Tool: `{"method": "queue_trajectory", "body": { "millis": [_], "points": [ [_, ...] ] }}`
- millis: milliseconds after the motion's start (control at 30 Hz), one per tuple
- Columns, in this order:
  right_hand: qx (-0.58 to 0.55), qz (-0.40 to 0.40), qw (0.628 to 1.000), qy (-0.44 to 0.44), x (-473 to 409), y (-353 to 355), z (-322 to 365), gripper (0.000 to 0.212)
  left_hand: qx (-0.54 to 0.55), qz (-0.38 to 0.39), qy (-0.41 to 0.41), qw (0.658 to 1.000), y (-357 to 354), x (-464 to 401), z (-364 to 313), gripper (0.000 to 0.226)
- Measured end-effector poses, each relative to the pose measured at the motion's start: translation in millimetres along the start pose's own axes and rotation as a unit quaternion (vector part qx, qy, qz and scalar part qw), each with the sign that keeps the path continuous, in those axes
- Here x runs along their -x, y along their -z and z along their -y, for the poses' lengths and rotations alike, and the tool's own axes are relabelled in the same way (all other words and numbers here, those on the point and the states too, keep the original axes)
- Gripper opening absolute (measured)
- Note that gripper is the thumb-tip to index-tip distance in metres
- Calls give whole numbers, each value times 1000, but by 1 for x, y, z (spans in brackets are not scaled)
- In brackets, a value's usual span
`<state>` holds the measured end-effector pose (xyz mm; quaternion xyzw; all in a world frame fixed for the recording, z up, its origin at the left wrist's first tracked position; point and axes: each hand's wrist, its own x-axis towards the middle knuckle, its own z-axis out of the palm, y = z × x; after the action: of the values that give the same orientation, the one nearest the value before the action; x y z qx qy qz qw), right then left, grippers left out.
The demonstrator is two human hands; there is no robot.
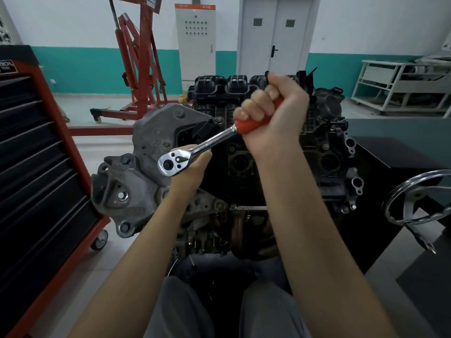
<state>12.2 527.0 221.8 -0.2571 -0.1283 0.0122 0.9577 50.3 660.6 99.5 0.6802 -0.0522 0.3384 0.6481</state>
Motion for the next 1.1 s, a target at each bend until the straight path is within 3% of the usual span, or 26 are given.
{"method": "queue_trajectory", "body": {
  "millis": [133, 300, 500, 633, 733, 833, 967, 1100],
  "points": [
    [-96, -46, 990, 91, 54, 31, -29, 38, 41, 13, -58, 997, 3, -3, 1, 47],
    [-142, -54, 981, 122, 81, 47, -43, 34, 24, 0, -81, 996, 0, 3, -6, 45],
    [-69, -2, 995, 71, 34, 33, -15, 43, 7, -4, -31, 999, 0, -2, -2, 50],
    [11, 39, 999, -10, -4, 7, 4, 44, 17, -16, 32, 999, -1, 0, 0, 26],
    [30, 35, 998, -35, -11, -5, 4, 42, 15, -5, 34, 999, 0, 1, 1, 28],
    [-19, 6, 999, 26, 10, 9, -7, 41, 30, -27, 2, 999, 1, 0, 0, 34],
    [-126, -52, 985, 110, 62, 43, -32, 40, -10, 4, -59, 998, -1, 0, -5, 49],
    [-138, -37, 982, 127, 82, 54, -46, 36, -5, -5, -69, 998, -2, -3, -5, 55]
  ]
}}
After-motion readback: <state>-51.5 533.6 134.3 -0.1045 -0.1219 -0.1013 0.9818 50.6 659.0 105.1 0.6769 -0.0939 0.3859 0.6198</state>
